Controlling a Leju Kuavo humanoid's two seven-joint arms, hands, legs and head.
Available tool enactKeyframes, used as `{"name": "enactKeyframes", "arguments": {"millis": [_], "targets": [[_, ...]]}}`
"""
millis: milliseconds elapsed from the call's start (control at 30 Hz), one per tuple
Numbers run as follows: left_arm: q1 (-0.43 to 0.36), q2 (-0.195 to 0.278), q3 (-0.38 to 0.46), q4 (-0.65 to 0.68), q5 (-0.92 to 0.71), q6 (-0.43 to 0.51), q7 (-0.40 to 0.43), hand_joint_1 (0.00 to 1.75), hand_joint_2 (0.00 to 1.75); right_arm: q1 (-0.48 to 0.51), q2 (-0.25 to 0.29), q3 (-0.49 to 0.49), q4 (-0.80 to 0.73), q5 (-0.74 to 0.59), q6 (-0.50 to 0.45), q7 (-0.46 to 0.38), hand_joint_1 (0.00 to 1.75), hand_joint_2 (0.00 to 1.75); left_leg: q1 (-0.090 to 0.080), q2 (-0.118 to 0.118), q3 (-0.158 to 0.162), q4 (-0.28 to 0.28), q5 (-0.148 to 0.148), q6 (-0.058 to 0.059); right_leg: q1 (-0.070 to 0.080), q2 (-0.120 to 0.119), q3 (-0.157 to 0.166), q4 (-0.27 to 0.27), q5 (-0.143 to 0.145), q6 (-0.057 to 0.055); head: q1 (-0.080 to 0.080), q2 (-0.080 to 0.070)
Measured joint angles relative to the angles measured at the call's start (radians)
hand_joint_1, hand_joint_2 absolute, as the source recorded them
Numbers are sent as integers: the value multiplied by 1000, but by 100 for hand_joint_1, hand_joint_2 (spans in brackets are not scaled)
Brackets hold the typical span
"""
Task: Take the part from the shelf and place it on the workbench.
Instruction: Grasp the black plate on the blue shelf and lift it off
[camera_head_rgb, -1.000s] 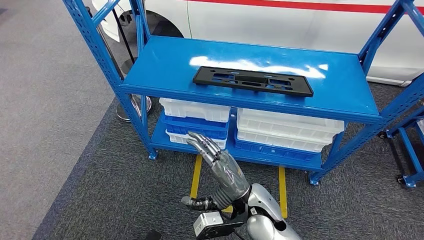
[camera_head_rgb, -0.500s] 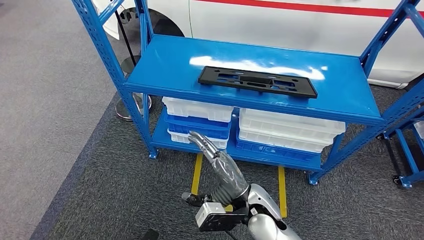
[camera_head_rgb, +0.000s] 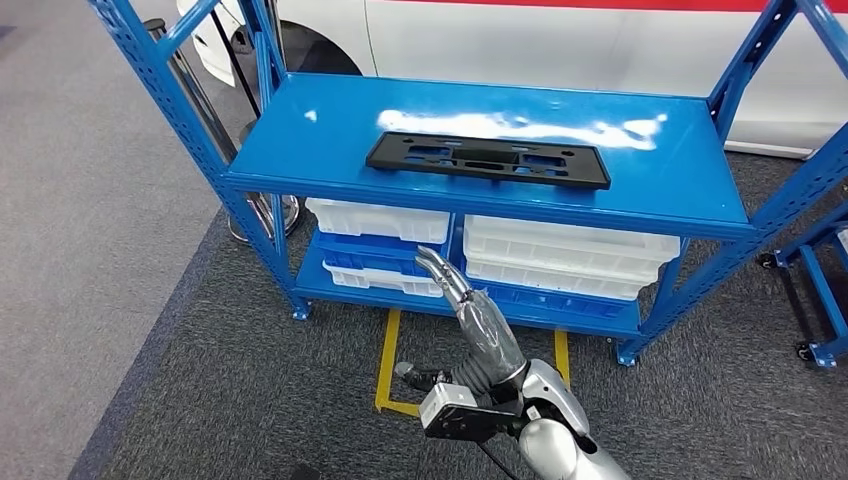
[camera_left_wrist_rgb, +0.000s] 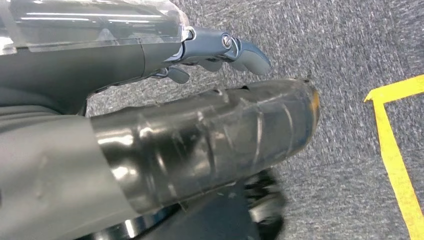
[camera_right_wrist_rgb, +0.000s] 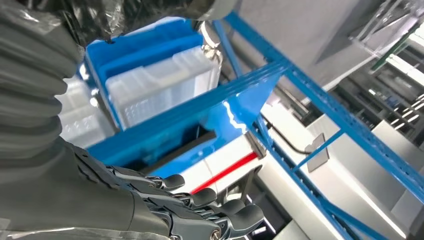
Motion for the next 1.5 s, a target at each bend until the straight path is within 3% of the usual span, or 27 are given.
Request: {"name": "enactKeyframes", "arguments": {"millis": [33,67,100,200,267,367,433,500,567,600,667,733,767,833,900,967,1033,1067,1100,1133,1200,1267,1400,1433,1500], "targets": [[1,0,0,0,0,0,0,0,0,1,0,0,-1,7,-6,0,0,175,-2,0,-31,57,-15,2,4,0,1,0,-1,-3,0,0],[2,0,0,0,0,0,0,0,0,2,0,0,-2,13,-10,0,0,175,-3,0,-49,84,-12,6,8,1,3,0,-2,-5,0,0],[3,0,0,1,0,0,0,0,0,3,0,0,-2,19,-15,0,0,175,-6,-1,-47,70,13,12,11,2,5,0,-3,-7,0,0],[2,1,0,2,-1,0,-1,0,0,3,0,0,-6,54,-43,-1,0,175,-21,-4,23,-106,118,44,21,6,14,1,-7,-9,1,0],[0,2,0,4,-2,-3,-2,0,0,4,0,0,-9,82,-64,0,0,175,-30,-5,50,-173,133,58,21,6,12,1,-7,-3,0,0],[0,3,-1,5,-7,-10,-6,0,0,5,0,0,-10,127,-91,3,0,175,-30,-5,57,-195,137,63,18,4,11,-3,-5,13,-2,0],[-2,3,-1,5,-12,-19,-12,0,0,4,0,0,-10,151,-105,4,0,175,-23,-3,65,-212,147,70,18,3,-6,38,-35,25,-1,0],[-6,3,-2,5,-19,-31,-17,0,0,4,-1,-1,-9,164,-114,4,0,175,-22,-1,67,-216,150,76,14,2,-59,149,-95,34,0,0],[-7,3,-2,5,-27,-43,-19,0,0,6,-2,-1,-7,173,-117,4,0,175,-22,-1,66,-215,149,76,10,2,-110,251,-127,41,0,0],[-6,3,-2,5,-29,-50,-20,0,0,7,-3,-1,-6,176,-118,4,0,175,-22,-1,66,-214,148,76,7,1,-114,258,-117,44,0,0],[-7,3,-2,5,-34,-60,-20,0,0,6,-3,-1,-5,181,-120,4,0,175,-21,-1,68,-209,145,72,2,0,-65,157,-50,45,0,0],[-7,3,-2,5,-40,-66,-20,0,0,5,-3,-3,-5,186,-121,4,0,175,-23,-3,66,-201,139,64,3,-2,-4,33,-6,38,0,0],[-8,4,-2,5,-42,-68,-19,0,0,5,-3,-4,-5,188,-122,4,0,175,-24,-3,64,-198,137,59,5,-2,10,3,-1,34,-1,0],[-8,4,-2,5,-45,-71,-19,0,0,6,-5,-6,-4,190,-125,5,0,175,-27,-3,61,-196,136,48,10,0,11,-7,-2,25,-2,0],[-8,5,-2,5,-49,-72,-18,0,0,7,-6,-8,-4,191,-129,5,0,175,-25,-3,58,-189,127,37,6,1,14,-12,1,13,-1,0],[-9,5,-3,5,-53,-72,-16,0,0,8,-6,-9,-4,193,-134,5,0,175,-22,-3,31,-125,84,28,1,-1,17,-18,4,2,-2,0],[-8,6,-3,5,-56,-72,-13,0,0,12,-6,-12,-4,198,-137,5,0,175,-19,-4,-26,1,23,21,2,-2,17,-18,3,-3,-2,0],[-7,6,-3,5,-56,-72,-12,0,0,15,-6,-13,-3,201,-137,5,0,175,-18,-4,-51,54,7,18,2,-2,17,-18,3,-3,-2,0],[-6,7,-3,5,-56,-72,-12,0,0,18,-6,-14,-2,205,-138,5,0,175,-17,-4,-63,78,8,17,2,-2,18,-18,2,-3,-2,0],[-5,7,-3,5,-56,-72,-11,0,0,20,-6,-16,-1,207,-139,5,0,175,-17,-4,-57,61,29,16,2,-1,18,-17,2,-3,-2,0],[-5,8,-3,5,-57,-72,-11,0,0,21,-6,-17,-1,209,-141,5,0,175,-15,-4,0,-63,98,18,1,1,21,-15,-1,1,-2,0],[-7,9,-3,5,-59,-74,-11,0,0,21,-6,-19,-1,213,-144,5,0,175,-17,-6,48,-168,133,24,4,3,18,-11,-3,11,-2,0],[-7,9,-4,5,-64,-79,-10,0,0,22,-7,-24,-1,235,-153,5,0,175,-19,-10,56,-195,137,45,6,2,16,-12,-3,32,-1,0],[-7,9,-4,5,-66,-81,-10,0,0,22,-7,-24,0,241,-154,5,0,175,-17,-9,59,-199,139,52,5,1,12,-1,-13,36,-1,0],[-10,10,-4,5,-71,-85,-10,0,0,23,-7,-24,2,253,-158,6,0,175,-16,-8,62,-205,142,64,3,0,-30,90,-63,41,-1,0]]}}
